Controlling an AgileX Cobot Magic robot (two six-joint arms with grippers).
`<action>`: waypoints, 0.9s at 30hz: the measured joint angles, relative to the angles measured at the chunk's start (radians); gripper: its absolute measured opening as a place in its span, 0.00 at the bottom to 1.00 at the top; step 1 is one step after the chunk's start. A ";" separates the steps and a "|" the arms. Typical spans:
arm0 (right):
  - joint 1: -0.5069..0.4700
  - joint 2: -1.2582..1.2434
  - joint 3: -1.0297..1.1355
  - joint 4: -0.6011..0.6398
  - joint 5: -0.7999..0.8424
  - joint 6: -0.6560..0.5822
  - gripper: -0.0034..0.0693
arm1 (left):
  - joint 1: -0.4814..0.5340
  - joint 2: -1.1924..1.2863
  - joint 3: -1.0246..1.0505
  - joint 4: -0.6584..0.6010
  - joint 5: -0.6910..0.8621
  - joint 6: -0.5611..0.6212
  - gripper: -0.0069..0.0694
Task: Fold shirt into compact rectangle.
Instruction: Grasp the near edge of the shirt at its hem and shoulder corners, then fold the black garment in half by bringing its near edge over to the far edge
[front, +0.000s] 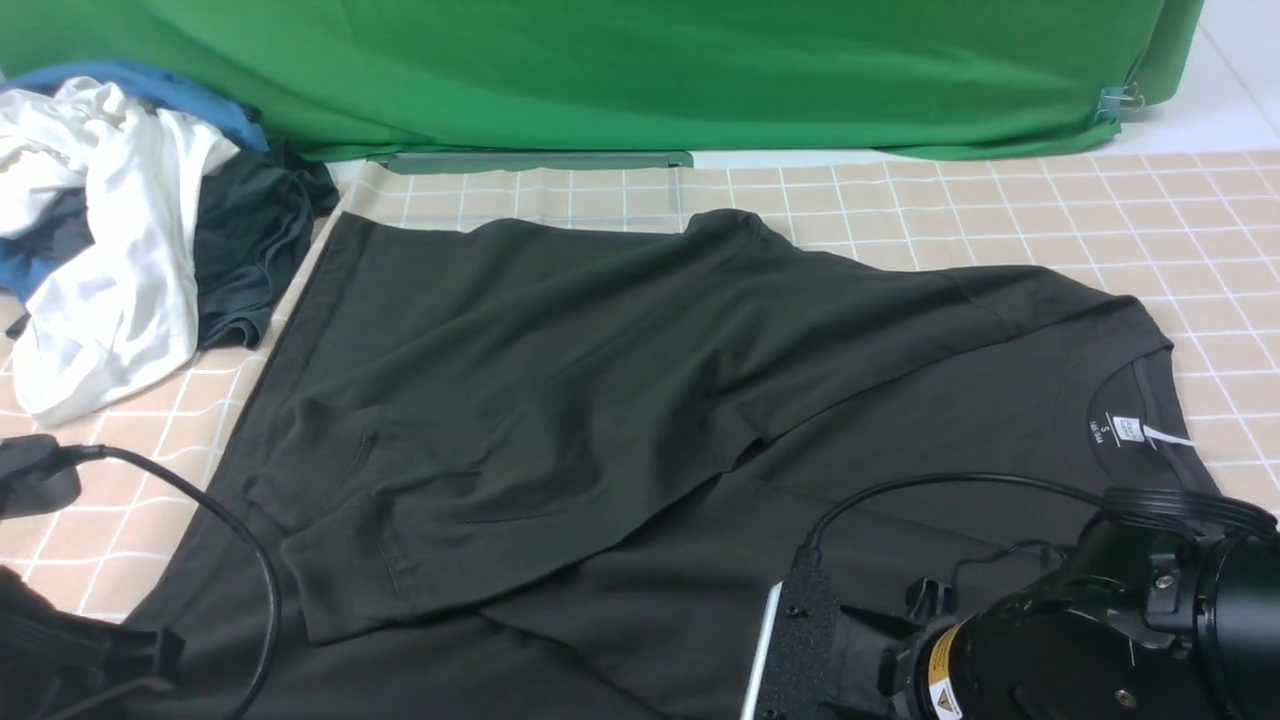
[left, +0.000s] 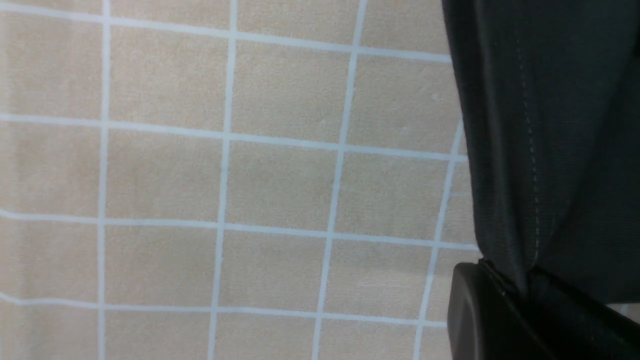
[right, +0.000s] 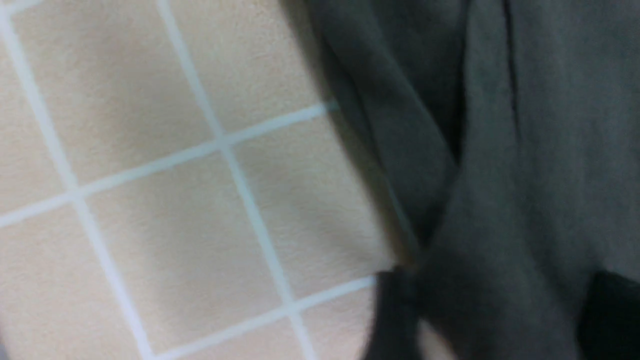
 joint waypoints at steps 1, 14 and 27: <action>0.001 0.000 -0.001 -0.007 -0.005 0.000 0.47 | 0.000 0.000 0.000 -0.011 -0.001 0.000 0.12; -0.002 -0.101 -0.114 -0.060 0.284 0.024 0.17 | 0.000 0.000 -0.176 -0.057 0.073 -0.011 0.12; -0.228 -0.108 -0.367 -0.122 0.318 -0.039 0.17 | 0.000 0.199 -0.366 -0.124 -0.077 -0.127 0.12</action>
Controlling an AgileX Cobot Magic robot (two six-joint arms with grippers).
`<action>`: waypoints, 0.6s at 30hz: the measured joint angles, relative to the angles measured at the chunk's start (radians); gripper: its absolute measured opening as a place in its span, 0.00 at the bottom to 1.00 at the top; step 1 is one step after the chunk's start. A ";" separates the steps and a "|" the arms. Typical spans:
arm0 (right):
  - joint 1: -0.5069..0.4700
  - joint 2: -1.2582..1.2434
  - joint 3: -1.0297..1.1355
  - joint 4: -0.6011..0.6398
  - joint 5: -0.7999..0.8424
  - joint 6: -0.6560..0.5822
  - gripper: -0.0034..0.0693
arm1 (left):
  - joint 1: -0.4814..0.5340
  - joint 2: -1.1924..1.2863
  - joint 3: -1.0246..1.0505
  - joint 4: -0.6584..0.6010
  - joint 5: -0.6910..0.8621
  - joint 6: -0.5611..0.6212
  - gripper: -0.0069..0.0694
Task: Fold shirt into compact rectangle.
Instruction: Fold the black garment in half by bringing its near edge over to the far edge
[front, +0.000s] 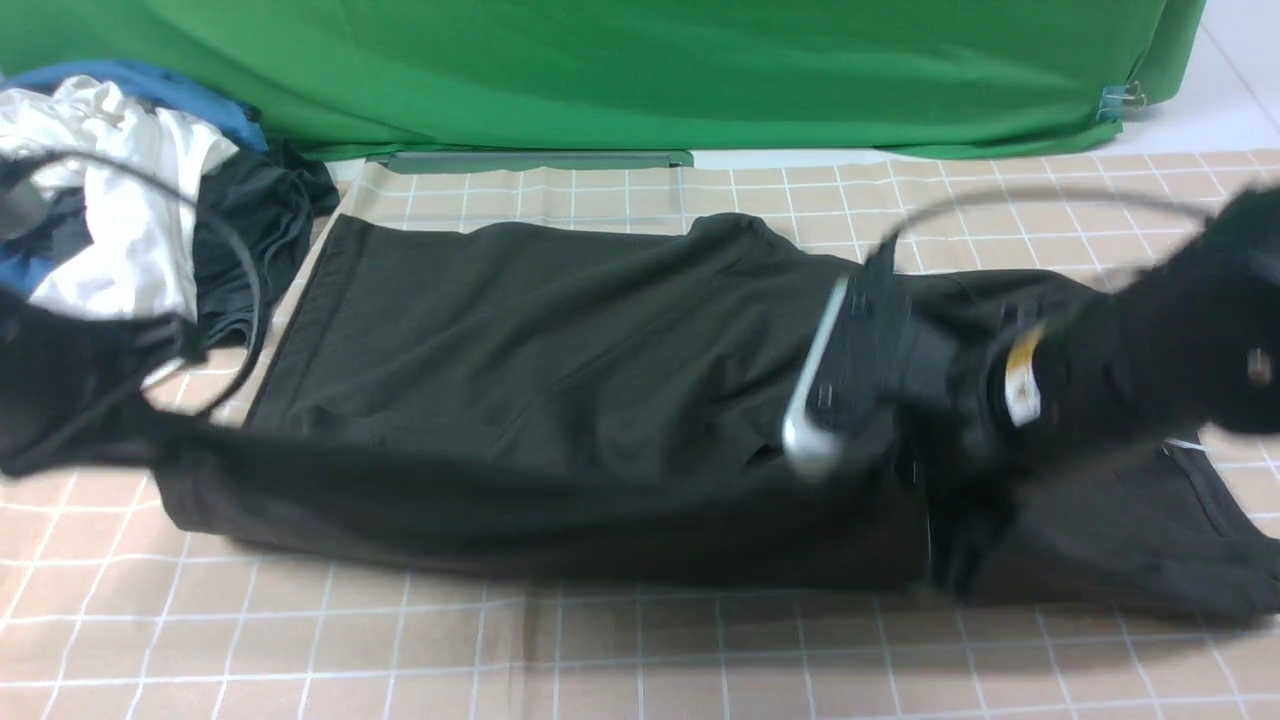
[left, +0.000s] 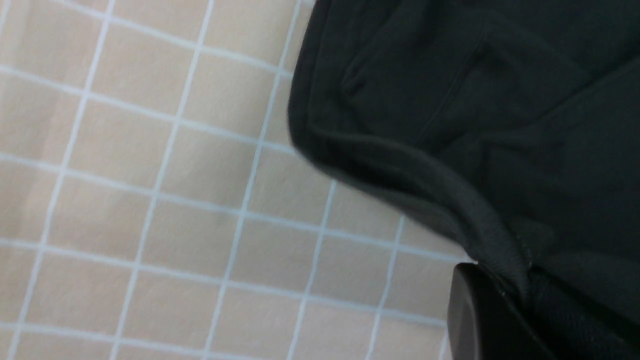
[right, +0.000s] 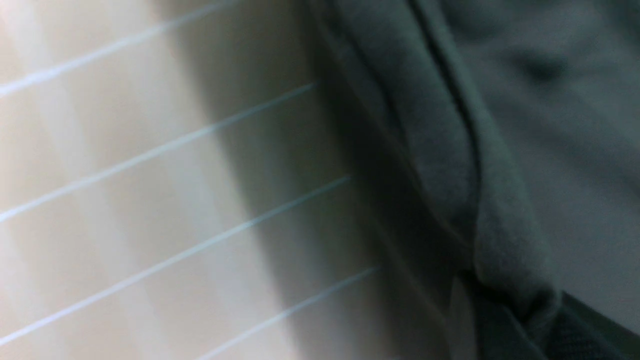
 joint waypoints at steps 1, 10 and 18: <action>-0.025 0.021 -0.046 0.000 0.000 -0.022 0.17 | 0.000 0.054 -0.041 -0.008 -0.017 -0.001 0.12; -0.195 0.283 -0.358 0.000 -0.042 -0.069 0.17 | 0.000 0.427 -0.418 -0.036 -0.087 -0.004 0.12; -0.269 0.565 -0.647 0.000 -0.091 -0.096 0.17 | 0.000 0.785 -0.831 -0.027 -0.071 -0.009 0.12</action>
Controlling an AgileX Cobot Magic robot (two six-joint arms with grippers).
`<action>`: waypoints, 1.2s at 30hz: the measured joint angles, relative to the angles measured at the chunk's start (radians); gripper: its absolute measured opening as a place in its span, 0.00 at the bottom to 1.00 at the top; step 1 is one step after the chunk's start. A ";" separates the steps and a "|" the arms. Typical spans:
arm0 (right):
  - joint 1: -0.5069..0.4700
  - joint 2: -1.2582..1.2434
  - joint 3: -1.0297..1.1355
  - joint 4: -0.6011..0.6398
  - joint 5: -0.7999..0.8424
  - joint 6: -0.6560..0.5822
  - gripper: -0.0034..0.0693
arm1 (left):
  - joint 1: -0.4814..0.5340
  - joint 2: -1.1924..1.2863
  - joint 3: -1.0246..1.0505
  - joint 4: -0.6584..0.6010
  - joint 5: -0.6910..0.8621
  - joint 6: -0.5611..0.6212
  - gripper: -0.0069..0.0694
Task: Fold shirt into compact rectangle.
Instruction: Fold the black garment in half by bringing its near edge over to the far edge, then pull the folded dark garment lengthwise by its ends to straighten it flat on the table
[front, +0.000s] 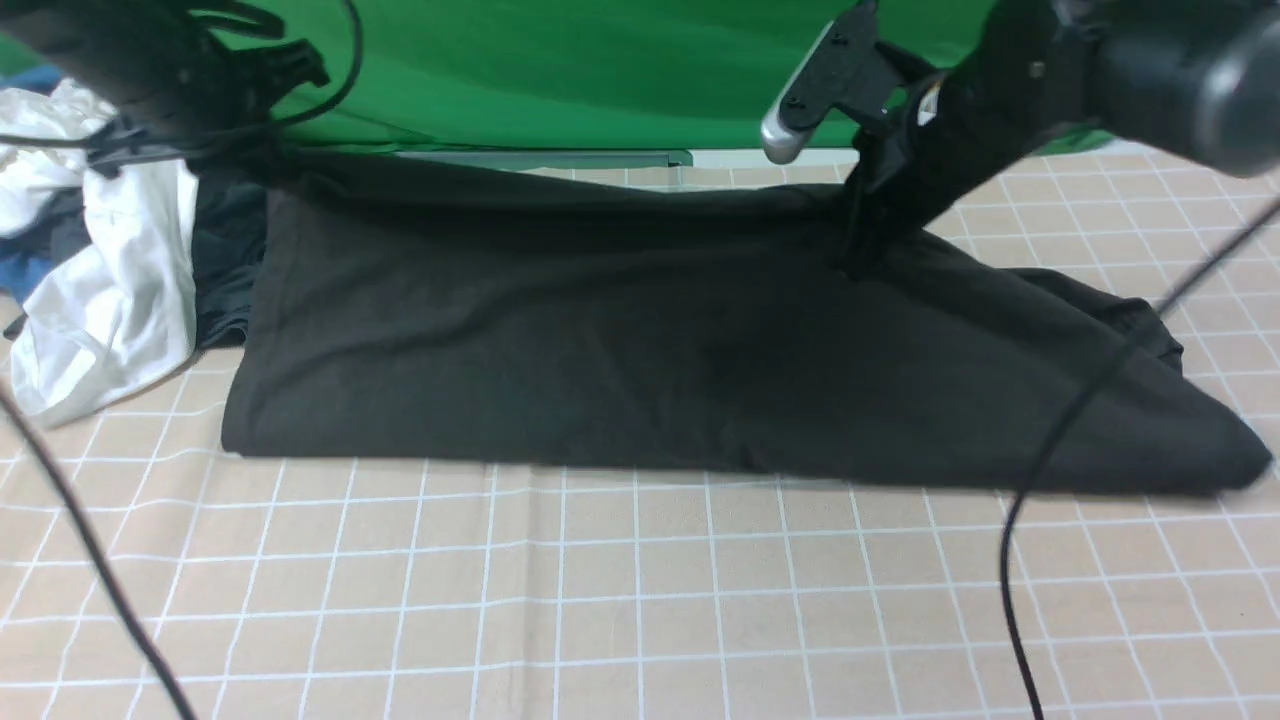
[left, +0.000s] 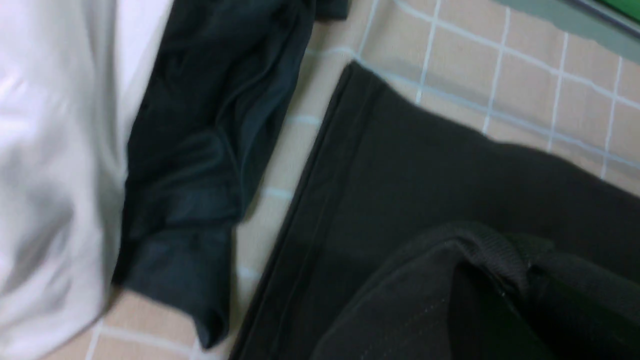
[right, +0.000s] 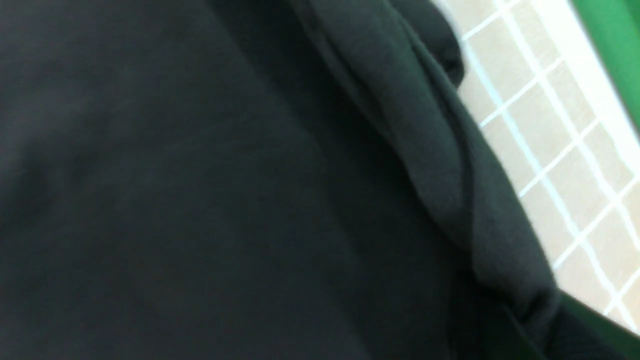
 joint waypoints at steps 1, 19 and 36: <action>-0.003 0.043 -0.031 0.000 -0.008 -0.001 0.17 | 0.000 0.054 -0.046 0.000 0.002 -0.001 0.12; -0.007 0.255 -0.154 -0.005 -0.256 0.001 0.56 | 0.001 0.239 -0.175 0.057 -0.166 0.005 0.51; -0.209 -0.005 -0.160 0.179 0.264 0.159 0.10 | -0.150 0.127 -0.109 0.025 0.035 0.234 0.11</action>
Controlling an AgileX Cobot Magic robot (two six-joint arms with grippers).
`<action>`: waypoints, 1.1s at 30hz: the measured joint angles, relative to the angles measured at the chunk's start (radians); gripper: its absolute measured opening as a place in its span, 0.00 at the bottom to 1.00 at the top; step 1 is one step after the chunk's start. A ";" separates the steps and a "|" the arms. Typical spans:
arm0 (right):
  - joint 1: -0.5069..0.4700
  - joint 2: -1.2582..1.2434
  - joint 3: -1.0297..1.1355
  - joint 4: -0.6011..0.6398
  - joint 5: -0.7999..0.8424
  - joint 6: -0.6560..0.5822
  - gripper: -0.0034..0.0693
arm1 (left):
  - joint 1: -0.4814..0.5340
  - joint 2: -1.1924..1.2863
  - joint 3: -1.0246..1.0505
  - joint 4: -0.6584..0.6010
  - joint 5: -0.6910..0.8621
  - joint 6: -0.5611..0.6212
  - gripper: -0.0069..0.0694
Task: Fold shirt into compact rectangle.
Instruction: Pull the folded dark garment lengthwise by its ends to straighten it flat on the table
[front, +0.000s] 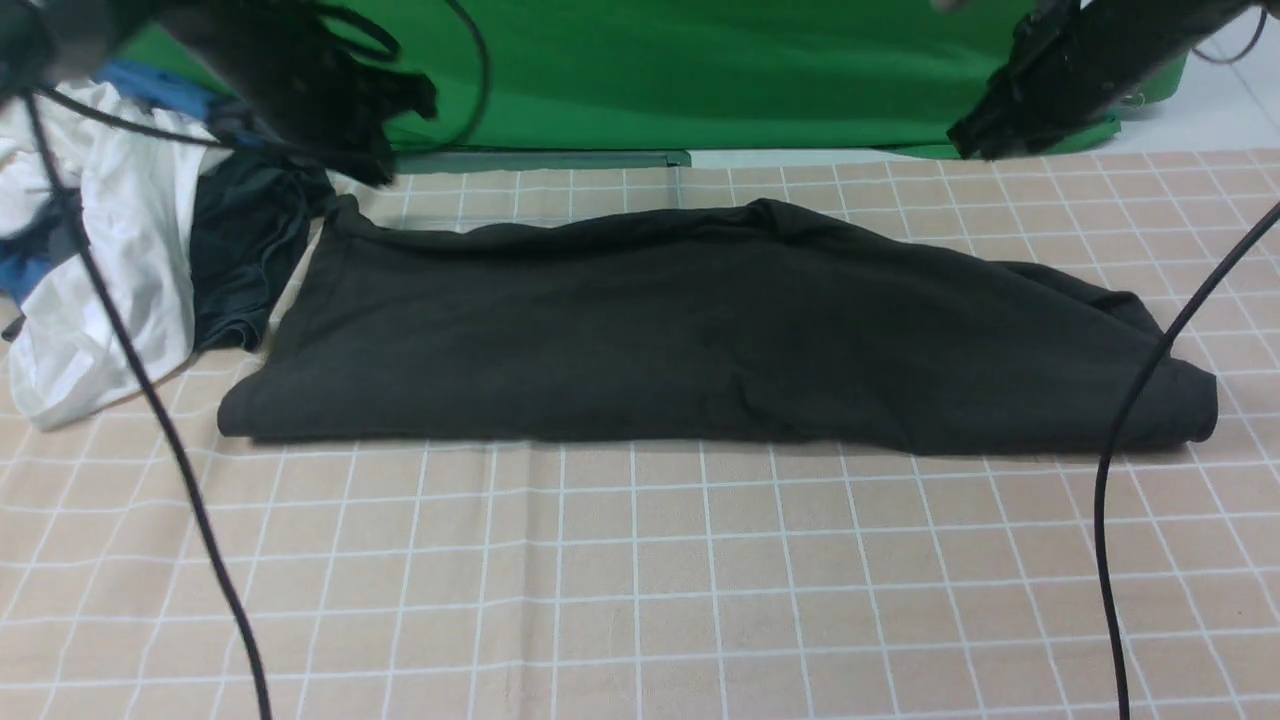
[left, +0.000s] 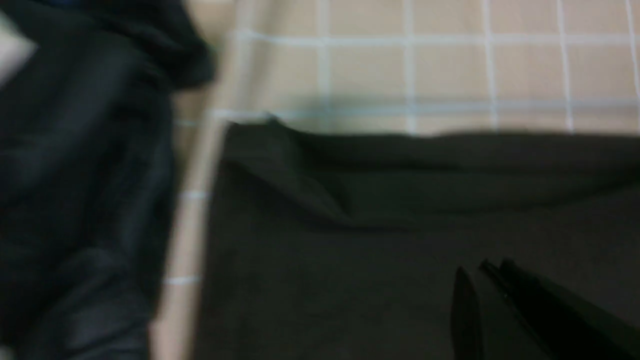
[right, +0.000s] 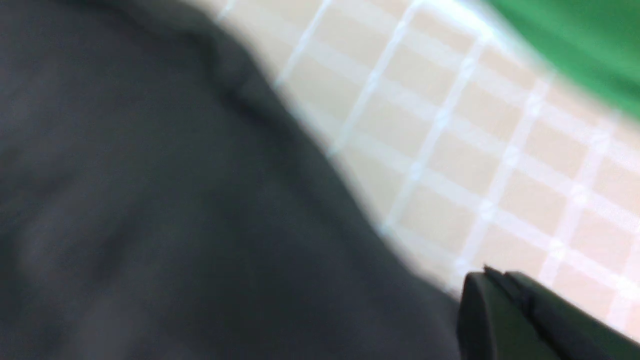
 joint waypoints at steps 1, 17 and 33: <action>0.000 0.004 0.000 0.028 0.016 -0.009 0.10 | -0.023 0.022 0.010 -0.003 -0.022 0.007 0.12; 0.030 0.015 0.000 0.075 0.069 -0.027 0.10 | -0.115 0.230 0.021 -0.044 -0.462 0.022 0.11; -0.140 0.024 0.000 0.006 0.276 0.077 0.19 | 0.002 -0.065 0.204 -0.038 -0.238 0.103 0.11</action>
